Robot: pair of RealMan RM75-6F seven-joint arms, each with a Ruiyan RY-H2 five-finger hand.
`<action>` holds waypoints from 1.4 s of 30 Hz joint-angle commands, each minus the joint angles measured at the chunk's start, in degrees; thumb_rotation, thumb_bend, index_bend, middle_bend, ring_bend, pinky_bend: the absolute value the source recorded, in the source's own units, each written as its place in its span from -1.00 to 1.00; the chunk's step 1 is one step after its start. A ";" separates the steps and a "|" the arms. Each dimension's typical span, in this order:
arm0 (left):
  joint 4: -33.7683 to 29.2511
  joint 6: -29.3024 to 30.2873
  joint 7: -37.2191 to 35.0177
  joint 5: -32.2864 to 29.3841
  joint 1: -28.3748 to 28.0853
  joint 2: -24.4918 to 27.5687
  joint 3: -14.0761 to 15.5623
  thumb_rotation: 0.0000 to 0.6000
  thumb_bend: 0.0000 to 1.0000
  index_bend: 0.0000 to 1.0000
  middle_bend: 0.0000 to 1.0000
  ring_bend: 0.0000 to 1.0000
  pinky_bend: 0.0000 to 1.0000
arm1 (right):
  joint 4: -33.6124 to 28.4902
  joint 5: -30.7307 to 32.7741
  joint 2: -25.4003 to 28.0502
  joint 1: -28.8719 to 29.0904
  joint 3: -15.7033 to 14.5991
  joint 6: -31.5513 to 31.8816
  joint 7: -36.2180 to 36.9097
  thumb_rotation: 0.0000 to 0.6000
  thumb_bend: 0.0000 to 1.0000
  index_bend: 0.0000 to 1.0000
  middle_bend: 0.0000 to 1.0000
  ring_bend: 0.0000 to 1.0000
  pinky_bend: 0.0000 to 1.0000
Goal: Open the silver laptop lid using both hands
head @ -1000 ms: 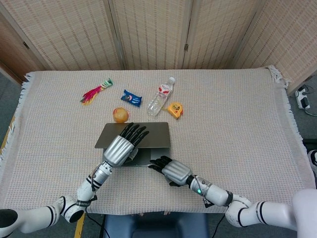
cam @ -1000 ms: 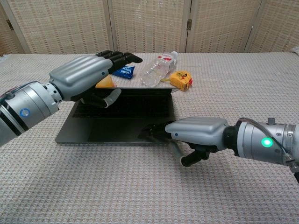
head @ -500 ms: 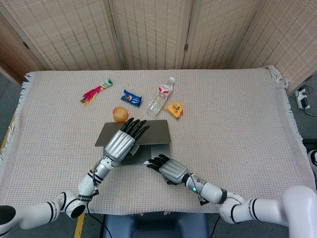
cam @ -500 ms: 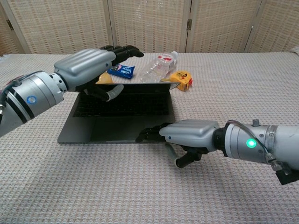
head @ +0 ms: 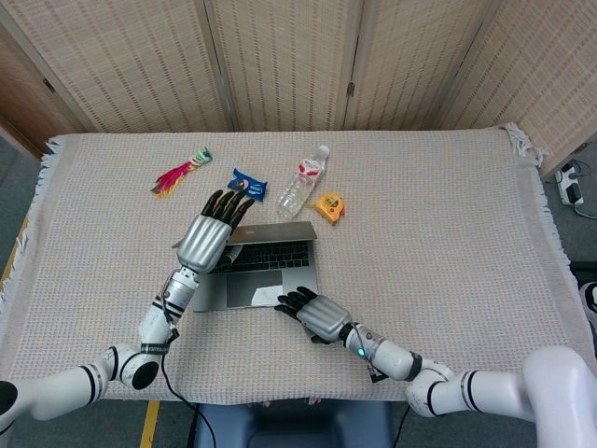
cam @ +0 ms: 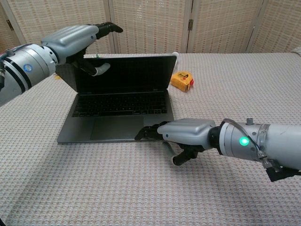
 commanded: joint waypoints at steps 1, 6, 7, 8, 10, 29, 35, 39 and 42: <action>1.58 -0.47 0.60 -2.76 -0.52 0.56 -1.84 1.00 -0.09 -1.00 -1.00 -1.00 -1.00 | -0.08 0.56 -0.10 0.24 -0.08 0.05 -0.39 1.00 1.00 -1.00 -1.00 -0.98 -1.00; 4.13 -0.89 1.14 -6.96 -1.03 1.10 -4.08 1.00 -0.12 -1.00 -1.00 -1.00 -1.00 | 0.00 1.59 -0.38 0.57 -0.25 0.23 -1.03 1.00 1.00 -1.00 -1.00 -0.98 -1.00; 4.67 -0.90 1.17 -7.65 -1.11 1.11 -4.43 1.00 -0.12 -1.00 -1.00 -1.00 -1.00 | 0.03 1.74 -0.41 0.64 -0.28 0.23 -1.09 1.00 1.00 -1.00 -1.00 -0.99 -1.00; 5.47 -0.99 1.22 -8.57 -1.25 1.07 -4.86 1.00 -0.13 -1.00 -1.00 -1.00 -1.00 | 0.05 1.91 -0.43 0.72 -0.32 0.23 -1.17 1.00 1.00 -1.00 -1.00 -0.99 -1.00; 6.75 -1.26 1.34 -10.09 -1.47 0.94 -5.48 1.00 -0.13 -1.00 -1.00 -1.00 -1.00 | 0.12 2.12 -0.48 0.80 -0.38 0.35 -1.28 1.00 1.00 -1.00 -1.00 -0.99 -1.00; 16.12 -6.49 3.45 -22.12 -5.85 -1.13 -9.03 1.00 -0.17 -1.00 -1.00 -1.00 -1.00 | 1.01 3.10 -0.93 1.80 -0.68 0.63 -0.66 1.00 1.00 -1.00 -1.00 -0.97 -1.00; 16.64 -7.61 3.38 -24.15 -6.25 -0.63 -9.34 1.00 -0.18 -1.00 -1.00 -1.00 -1.00 | 1.02 3.08 -1.01 1.79 -0.84 1.31 -0.92 1.00 1.00 -1.00 -1.00 -0.97 -1.00; 12.70 -5.30 0.78 -21.34 -4.36 1.54 -8.05 1.00 -0.18 -1.00 -1.00 -1.00 -1.00 | -0.85 1.52 0.46 0.88 -0.77 3.81 0.07 1.00 1.00 -1.00 -1.00 -0.96 -1.00; 9.12 -2.57 -0.50 -17.66 -2.19 3.78 -5.84 1.00 -0.18 -1.00 -1.00 -1.00 -1.00 | -3.21 -0.27 2.61 -0.35 -0.69 6.89 1.09 1.00 1.00 -1.00 -1.00 -0.96 -1.00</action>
